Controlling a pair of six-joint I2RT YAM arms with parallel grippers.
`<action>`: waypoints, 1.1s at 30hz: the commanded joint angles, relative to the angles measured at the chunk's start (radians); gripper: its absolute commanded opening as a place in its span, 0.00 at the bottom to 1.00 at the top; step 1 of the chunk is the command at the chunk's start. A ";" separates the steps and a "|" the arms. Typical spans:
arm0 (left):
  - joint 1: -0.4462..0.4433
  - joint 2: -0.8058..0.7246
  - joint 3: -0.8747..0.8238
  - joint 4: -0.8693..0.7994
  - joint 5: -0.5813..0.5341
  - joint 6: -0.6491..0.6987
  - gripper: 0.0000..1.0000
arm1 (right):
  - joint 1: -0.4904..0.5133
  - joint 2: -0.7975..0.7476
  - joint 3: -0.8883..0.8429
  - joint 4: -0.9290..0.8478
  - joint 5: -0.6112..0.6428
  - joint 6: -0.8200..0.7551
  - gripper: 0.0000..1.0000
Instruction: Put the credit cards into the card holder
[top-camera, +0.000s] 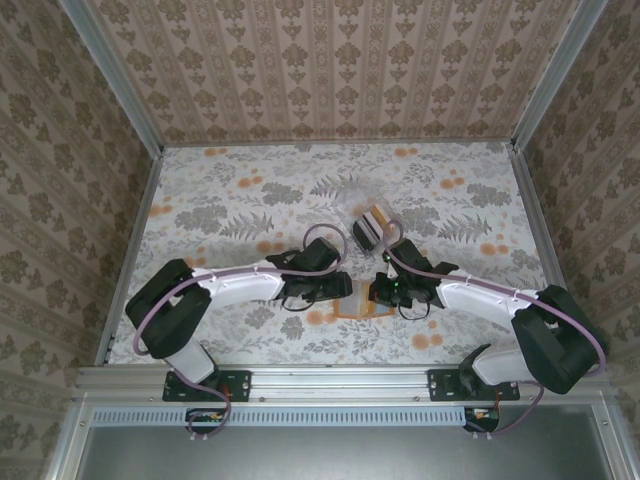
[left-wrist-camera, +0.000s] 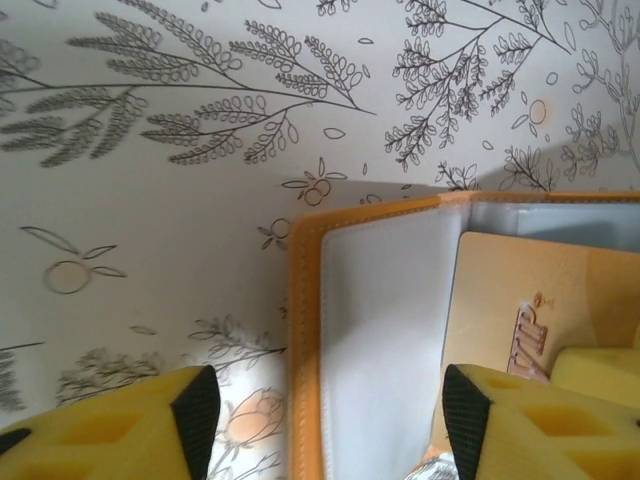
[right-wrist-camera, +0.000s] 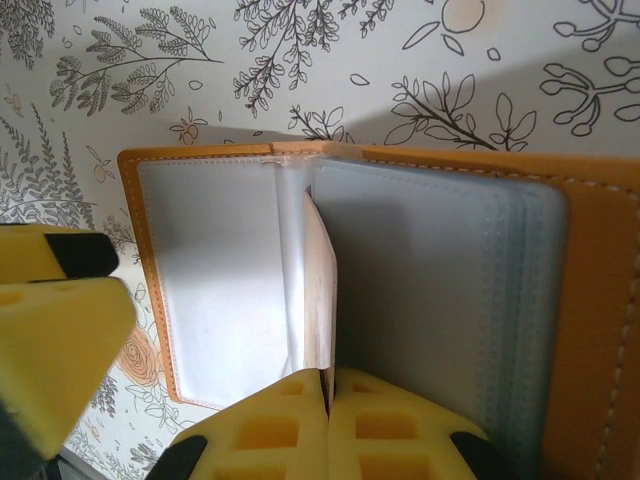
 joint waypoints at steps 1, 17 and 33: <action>-0.002 0.044 0.034 -0.035 0.010 0.017 0.53 | 0.000 -0.008 -0.006 -0.017 0.019 -0.003 0.00; -0.002 0.137 0.074 -0.141 -0.021 0.032 0.25 | -0.048 0.095 -0.057 0.076 -0.094 -0.109 0.01; -0.002 0.126 0.086 -0.208 -0.066 0.051 0.25 | -0.120 0.121 -0.107 0.203 -0.186 0.002 0.02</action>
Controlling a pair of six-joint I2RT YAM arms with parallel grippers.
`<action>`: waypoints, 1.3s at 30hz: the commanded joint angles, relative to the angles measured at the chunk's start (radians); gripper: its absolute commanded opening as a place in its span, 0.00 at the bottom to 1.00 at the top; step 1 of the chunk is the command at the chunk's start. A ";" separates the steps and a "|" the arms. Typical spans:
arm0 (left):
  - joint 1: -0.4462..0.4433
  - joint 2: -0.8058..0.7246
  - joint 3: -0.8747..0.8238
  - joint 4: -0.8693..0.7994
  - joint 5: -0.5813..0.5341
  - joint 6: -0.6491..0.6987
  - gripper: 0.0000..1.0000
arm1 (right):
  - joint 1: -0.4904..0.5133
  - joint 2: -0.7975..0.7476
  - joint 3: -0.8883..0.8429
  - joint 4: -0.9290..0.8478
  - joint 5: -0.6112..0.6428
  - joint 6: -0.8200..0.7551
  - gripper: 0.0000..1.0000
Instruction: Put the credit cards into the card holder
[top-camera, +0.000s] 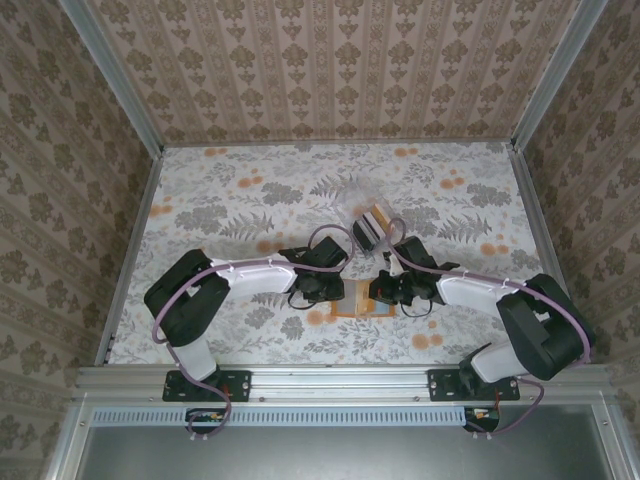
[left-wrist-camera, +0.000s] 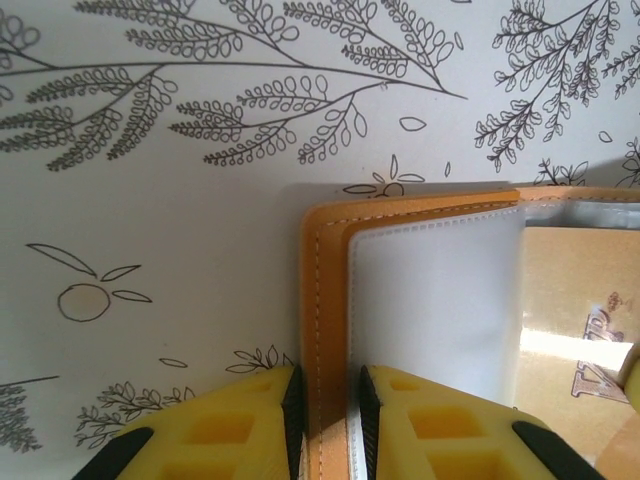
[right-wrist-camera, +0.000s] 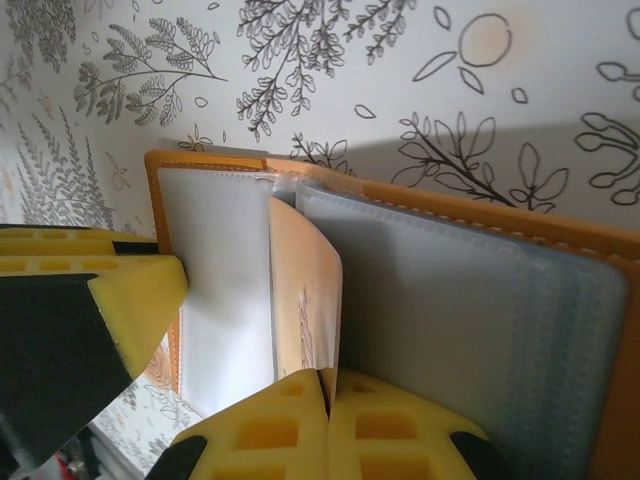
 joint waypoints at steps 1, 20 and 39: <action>-0.003 0.021 0.000 -0.094 -0.046 0.030 0.25 | -0.017 0.040 -0.046 0.038 -0.005 0.062 0.02; -0.011 0.058 0.037 -0.125 -0.039 0.072 0.14 | -0.015 0.064 -0.101 0.262 -0.102 0.182 0.02; -0.020 0.060 0.043 -0.122 -0.034 0.080 0.15 | -0.026 0.041 -0.076 0.307 -0.184 0.170 0.01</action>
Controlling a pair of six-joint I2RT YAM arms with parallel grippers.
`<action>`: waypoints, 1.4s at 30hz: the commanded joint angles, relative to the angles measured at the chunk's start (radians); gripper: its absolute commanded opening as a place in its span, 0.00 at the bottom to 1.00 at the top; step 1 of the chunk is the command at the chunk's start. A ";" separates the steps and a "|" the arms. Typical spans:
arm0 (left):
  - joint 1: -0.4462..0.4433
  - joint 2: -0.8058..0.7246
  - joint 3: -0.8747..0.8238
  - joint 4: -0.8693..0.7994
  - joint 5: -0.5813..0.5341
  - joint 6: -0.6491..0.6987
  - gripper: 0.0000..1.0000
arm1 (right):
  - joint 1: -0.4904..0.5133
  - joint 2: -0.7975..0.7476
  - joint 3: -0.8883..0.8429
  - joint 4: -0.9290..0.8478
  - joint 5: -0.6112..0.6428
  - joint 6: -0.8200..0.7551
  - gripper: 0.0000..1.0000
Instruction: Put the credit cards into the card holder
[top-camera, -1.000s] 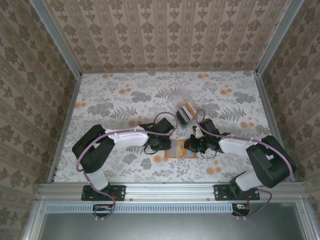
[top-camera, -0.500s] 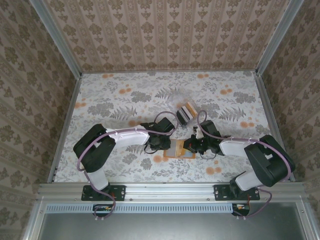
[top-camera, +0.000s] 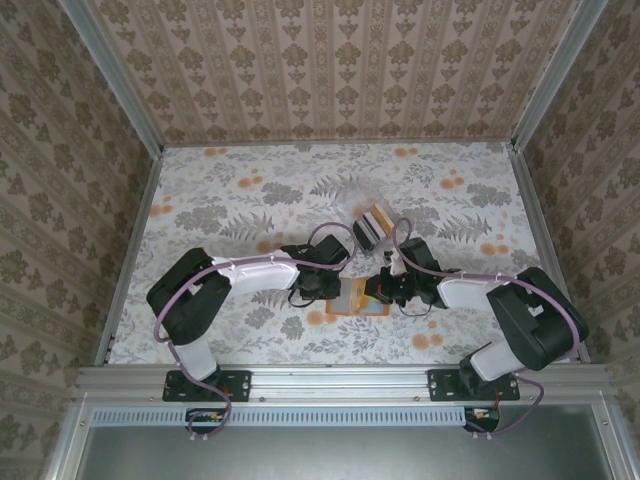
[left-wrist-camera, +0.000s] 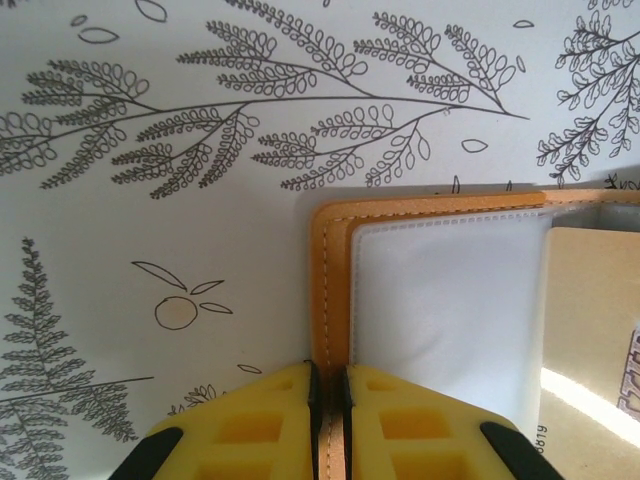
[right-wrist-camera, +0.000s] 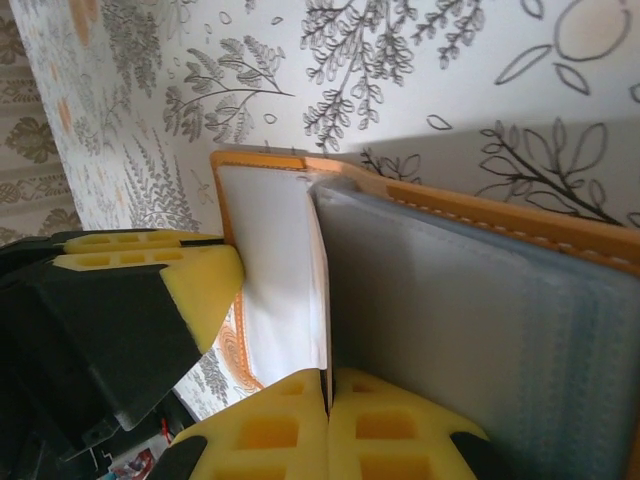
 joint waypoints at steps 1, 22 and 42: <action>-0.020 0.046 -0.002 -0.023 0.040 0.029 0.15 | 0.004 -0.010 -0.010 0.057 -0.021 0.037 0.01; -0.019 0.053 0.010 -0.016 0.046 0.035 0.15 | 0.014 0.026 0.024 -0.116 0.011 -0.140 0.02; -0.021 0.050 -0.002 0.008 0.064 0.029 0.17 | 0.084 0.036 0.025 -0.073 0.147 -0.026 0.14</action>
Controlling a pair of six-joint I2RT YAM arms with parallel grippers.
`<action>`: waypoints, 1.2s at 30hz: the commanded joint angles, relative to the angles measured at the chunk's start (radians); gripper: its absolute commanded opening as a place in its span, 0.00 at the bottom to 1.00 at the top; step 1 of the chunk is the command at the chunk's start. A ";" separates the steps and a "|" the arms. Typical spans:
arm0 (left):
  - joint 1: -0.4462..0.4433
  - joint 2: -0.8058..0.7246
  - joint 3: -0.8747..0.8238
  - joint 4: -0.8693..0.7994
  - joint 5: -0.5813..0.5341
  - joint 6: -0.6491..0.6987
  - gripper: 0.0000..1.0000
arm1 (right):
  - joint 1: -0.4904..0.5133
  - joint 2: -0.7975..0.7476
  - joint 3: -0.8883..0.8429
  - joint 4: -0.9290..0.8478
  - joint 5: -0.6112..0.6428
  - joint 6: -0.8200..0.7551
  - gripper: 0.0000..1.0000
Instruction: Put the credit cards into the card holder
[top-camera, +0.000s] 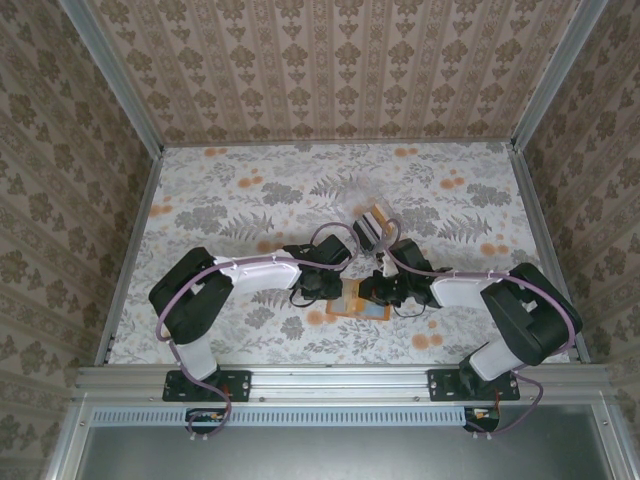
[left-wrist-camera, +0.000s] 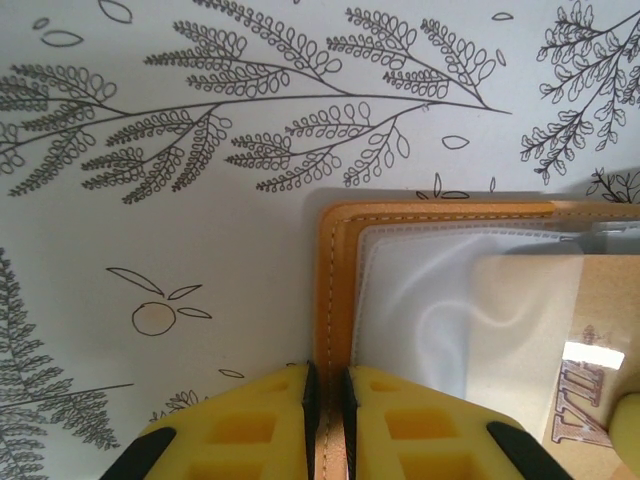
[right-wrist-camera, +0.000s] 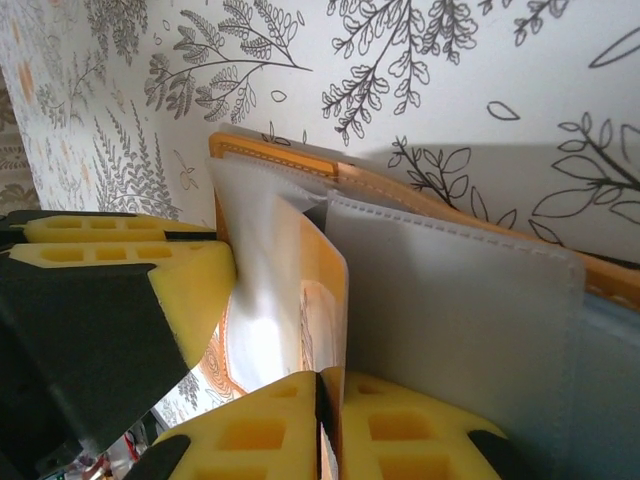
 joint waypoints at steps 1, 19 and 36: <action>-0.015 0.037 -0.016 0.008 0.059 0.013 0.17 | 0.018 -0.017 -0.015 -0.053 0.096 0.037 0.14; -0.020 0.028 -0.050 0.058 0.094 -0.026 0.16 | 0.039 -0.003 -0.037 0.038 0.096 0.102 0.11; -0.017 0.028 -0.055 0.055 0.081 -0.029 0.16 | 0.052 -0.120 0.062 -0.294 0.219 -0.001 0.39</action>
